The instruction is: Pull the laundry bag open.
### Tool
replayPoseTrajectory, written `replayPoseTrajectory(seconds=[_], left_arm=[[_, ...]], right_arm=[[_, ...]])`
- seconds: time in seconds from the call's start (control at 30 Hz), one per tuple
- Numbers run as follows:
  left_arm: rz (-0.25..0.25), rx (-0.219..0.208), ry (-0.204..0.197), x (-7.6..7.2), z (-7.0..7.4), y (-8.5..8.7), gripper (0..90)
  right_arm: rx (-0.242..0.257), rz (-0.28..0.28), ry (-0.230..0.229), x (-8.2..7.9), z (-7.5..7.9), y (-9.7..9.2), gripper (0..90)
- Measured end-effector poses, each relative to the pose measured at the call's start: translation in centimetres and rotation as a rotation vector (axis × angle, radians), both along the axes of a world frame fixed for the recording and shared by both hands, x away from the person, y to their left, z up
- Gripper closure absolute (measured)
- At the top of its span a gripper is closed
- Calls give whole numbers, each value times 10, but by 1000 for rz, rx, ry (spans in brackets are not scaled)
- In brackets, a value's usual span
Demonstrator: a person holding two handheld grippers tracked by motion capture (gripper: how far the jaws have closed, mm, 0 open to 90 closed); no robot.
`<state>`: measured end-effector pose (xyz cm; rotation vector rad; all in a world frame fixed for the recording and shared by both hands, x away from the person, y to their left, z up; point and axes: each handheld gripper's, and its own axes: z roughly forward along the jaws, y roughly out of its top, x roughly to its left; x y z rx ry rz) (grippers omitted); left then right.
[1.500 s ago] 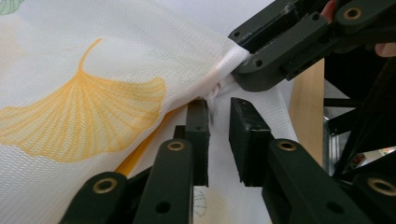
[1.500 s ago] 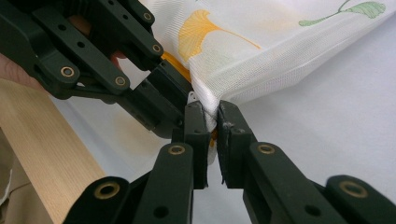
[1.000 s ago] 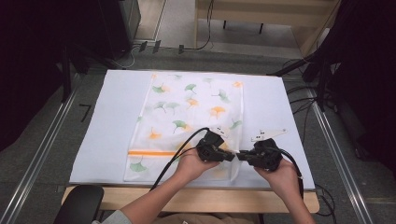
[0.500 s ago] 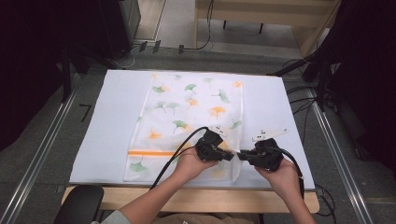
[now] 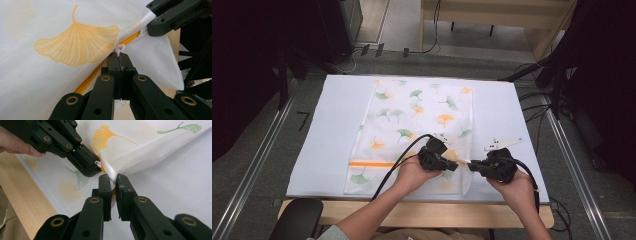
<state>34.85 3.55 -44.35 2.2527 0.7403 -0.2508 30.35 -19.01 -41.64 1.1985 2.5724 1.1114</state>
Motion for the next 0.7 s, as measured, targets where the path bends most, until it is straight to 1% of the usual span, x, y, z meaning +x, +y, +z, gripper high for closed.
replayPoseTrajectory(seconds=[0.07,0.13,0.17,0.37,0.4,0.43,0.7], left_arm=[[0,15,-3,0,0,4,900],[5,25,6,2,-1,10,900],[8,30,3,3,-1,12,900],[6,37,5,4,2,23,900],[12,28,11,4,1,23,900],[11,28,7,5,1,23,900],[7,30,18,6,0,23,900]], right_arm=[[3,0,0,0,0,-1,854],[0,3,-4,0,0,-2,854],[-2,-2,2,0,0,-2,854],[1,-9,-1,1,-1,-5,853],[1,-10,-2,2,-1,-5,853],[0,-10,-3,2,-1,-5,853],[-3,-10,-1,2,-2,-6,852]])
